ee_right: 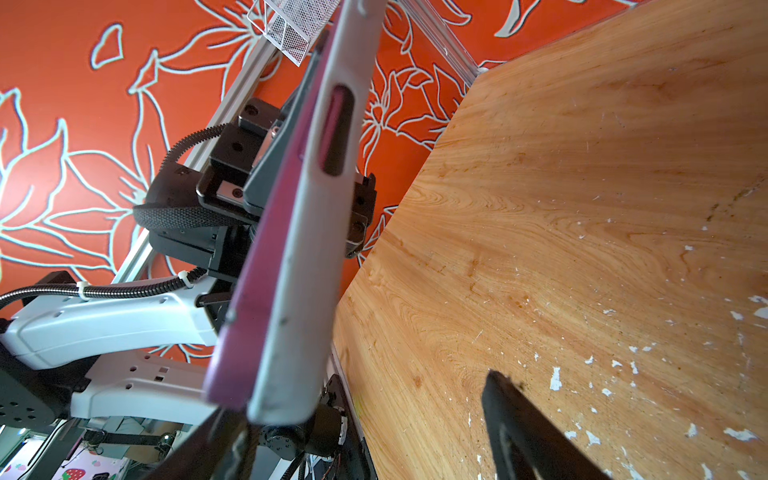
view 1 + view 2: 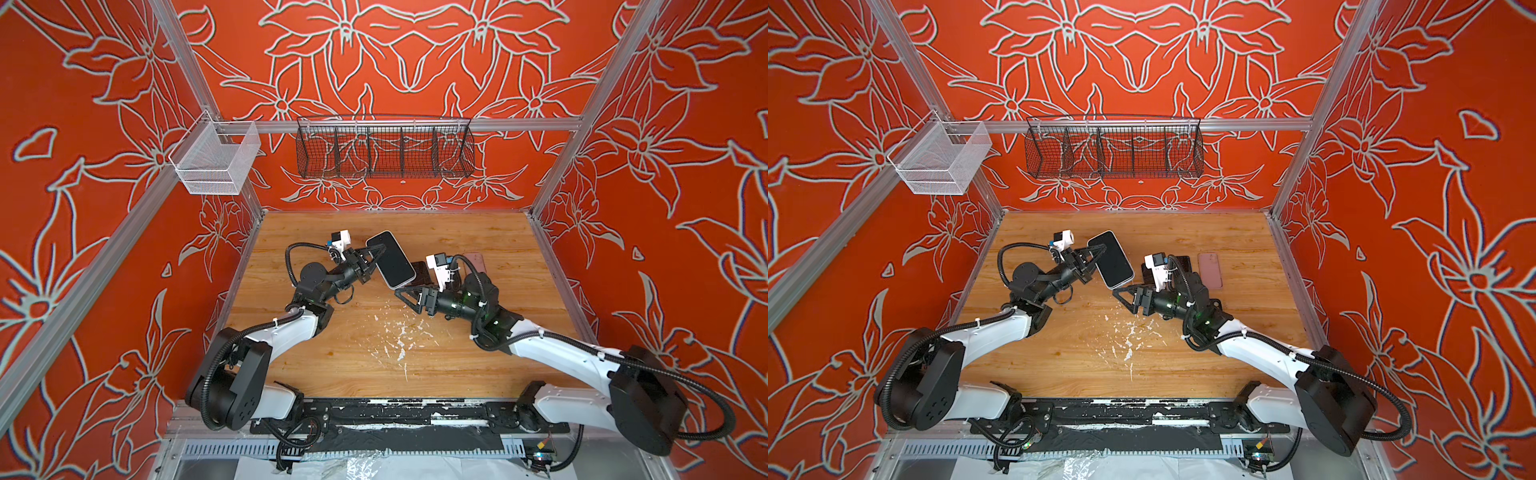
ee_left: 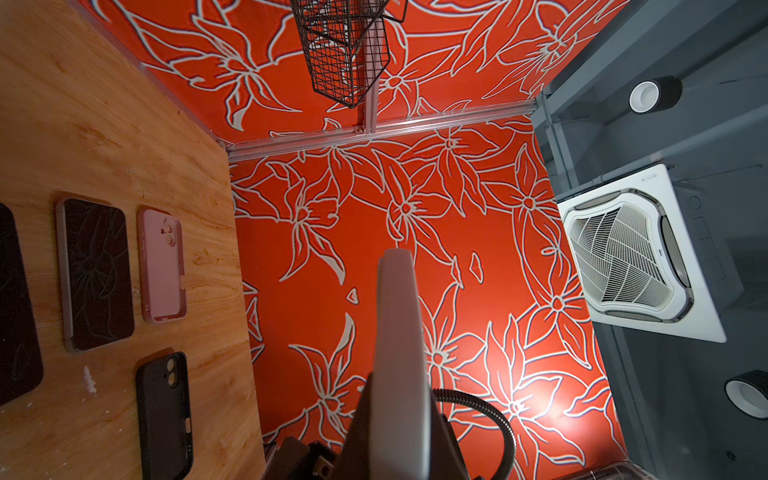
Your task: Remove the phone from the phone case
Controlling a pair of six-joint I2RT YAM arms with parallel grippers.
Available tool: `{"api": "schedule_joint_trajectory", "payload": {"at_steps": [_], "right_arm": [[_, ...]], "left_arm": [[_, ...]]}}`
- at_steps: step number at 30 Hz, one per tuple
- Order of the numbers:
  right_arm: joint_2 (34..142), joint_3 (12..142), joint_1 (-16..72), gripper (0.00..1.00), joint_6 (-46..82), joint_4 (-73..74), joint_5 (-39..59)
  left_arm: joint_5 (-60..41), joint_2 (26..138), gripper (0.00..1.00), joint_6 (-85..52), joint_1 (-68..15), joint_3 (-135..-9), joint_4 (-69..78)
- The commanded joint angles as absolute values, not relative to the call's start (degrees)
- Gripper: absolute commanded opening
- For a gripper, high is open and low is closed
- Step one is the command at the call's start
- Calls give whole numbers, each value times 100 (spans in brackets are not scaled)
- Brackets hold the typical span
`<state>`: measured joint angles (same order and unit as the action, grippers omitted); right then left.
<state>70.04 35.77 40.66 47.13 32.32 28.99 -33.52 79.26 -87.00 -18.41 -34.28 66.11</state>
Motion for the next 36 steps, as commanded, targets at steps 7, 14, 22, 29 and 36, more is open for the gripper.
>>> {"api": "schedule_joint_trajectory", "payload": {"at_steps": [7, 14, 22, 29, 36], "right_arm": [[6961, 3725, 3940, 84, 4782, 3516, 2944], [7008, 3711, 3894, 83, 4868, 3546, 2836], [7166, 3588, 3741, 81, 5212, 3713, 2513], [7474, 3546, 3527, 79, 5510, 4249, 2640], [7601, 3791, 3437, 77, 5574, 4418, 2957]], "left_arm": [[-3568, 7842, 0, -8495, -1863, -3751, 6857], [-3595, 7764, 0, -8428, -1863, -3783, 6751], [-3647, 7731, 0, -8459, -1863, -3779, 6793], [-3707, 7723, 0, -8501, -1863, -3808, 6855], [-3674, 7720, 0, -8440, -1863, -3692, 6891]]}}
